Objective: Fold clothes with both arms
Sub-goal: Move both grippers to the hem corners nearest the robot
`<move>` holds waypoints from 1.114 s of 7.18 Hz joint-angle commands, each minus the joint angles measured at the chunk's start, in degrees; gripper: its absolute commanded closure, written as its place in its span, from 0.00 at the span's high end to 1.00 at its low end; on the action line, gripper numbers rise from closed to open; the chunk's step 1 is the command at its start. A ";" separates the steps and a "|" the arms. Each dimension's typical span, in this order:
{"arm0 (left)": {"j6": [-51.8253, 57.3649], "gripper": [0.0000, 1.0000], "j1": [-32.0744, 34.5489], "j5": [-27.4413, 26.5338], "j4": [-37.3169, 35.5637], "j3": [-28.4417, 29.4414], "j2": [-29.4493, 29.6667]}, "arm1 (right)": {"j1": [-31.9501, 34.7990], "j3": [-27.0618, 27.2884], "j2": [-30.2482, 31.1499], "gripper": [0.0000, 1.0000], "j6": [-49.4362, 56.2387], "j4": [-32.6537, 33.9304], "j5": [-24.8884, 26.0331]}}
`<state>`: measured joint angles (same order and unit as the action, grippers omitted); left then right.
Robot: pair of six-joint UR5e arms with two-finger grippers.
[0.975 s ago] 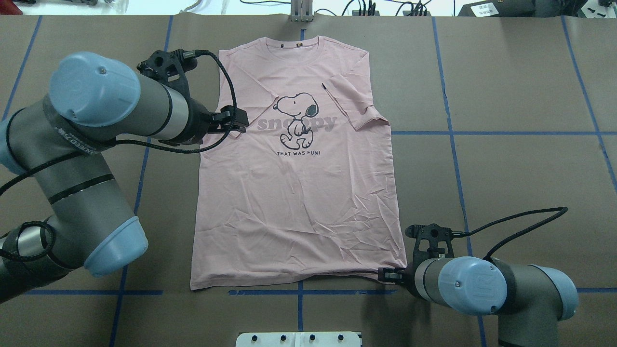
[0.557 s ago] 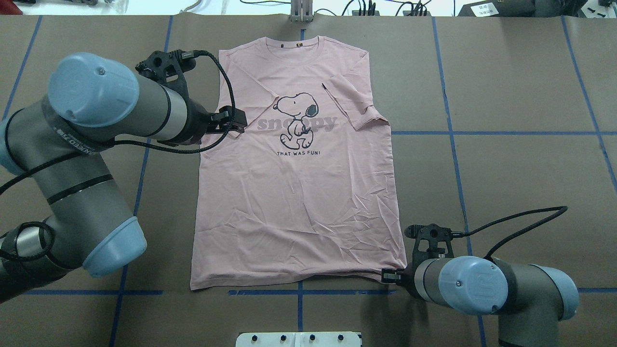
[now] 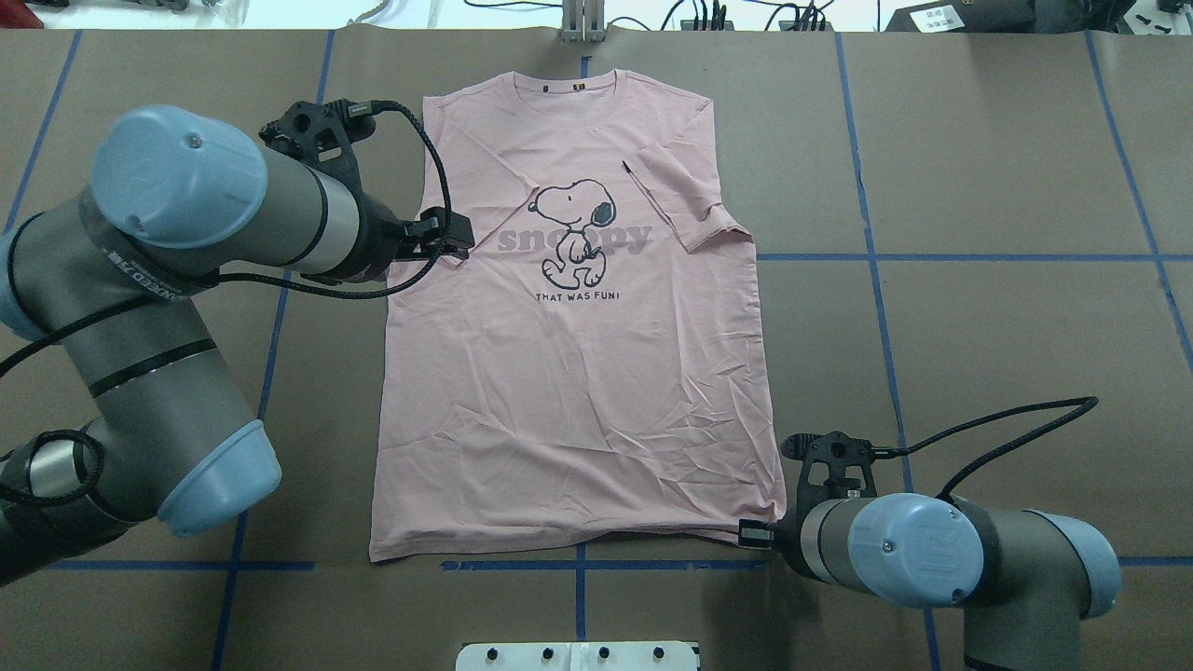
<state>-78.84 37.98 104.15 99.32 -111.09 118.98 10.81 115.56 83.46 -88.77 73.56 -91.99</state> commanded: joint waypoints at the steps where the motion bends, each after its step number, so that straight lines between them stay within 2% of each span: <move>1: -1.13 1.00 -0.27 0.09 -0.61 -0.09 0.11 | 0.44 1.24 -0.05 0.00 -0.09 0.00 0.40; 3: -16.97 1.00 -10.24 -1.48 -1.41 -2.79 -4.43 | 1.40 5.18 1.08 0.00 -0.09 0.00 0.05; 4: -22.88 1.00 -16.47 -6.63 -3.32 -3.94 -6.81 | 1.58 6.42 1.96 0.00 -0.09 0.00 0.05; 6: -31.51 1.00 -23.61 -10.96 -4.57 -4.57 -12.07 | 1.76 6.69 1.88 0.00 0.00 0.00 0.06; 8: -33.13 1.00 -25.14 -11.69 -4.66 -4.22 -14.55 | 1.76 6.61 1.71 0.00 0.00 0.00 0.05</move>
<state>-110.51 14.25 93.14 94.74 -115.45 106.43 12.54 122.15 85.25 -88.78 73.56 -91.92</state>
